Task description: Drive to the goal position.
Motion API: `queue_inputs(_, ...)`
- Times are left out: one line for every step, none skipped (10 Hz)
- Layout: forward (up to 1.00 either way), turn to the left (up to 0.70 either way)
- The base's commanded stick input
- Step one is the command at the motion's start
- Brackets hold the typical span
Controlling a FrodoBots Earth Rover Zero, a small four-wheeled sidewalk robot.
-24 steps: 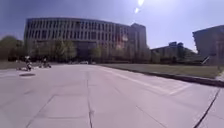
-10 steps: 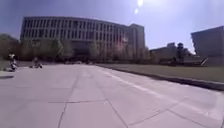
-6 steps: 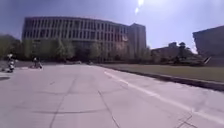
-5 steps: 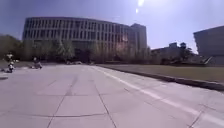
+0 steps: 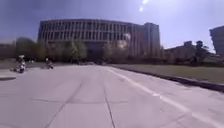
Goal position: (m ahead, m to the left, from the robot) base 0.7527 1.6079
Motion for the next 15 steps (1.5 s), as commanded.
queue_inputs(0.85,0.00)
queue_inputs(0.85,0.00)
queue_inputs(0.85,0.00)
queue_inputs(0.85,0.00)
queue_inputs(0.85,0.00)
queue_inputs(0.85,0.00)
queue_inputs(0.85,0.00)
queue_inputs(0.85,0.00)
queue_inputs(0.85,0.00)
queue_inputs(0.85,0.00)
queue_inputs(0.85,0.00)
queue_inputs(0.85,0.00)
queue_inputs(0.85,0.00)
queue_inputs(0.85,0.00)
queue_inputs(0.85,0.00)
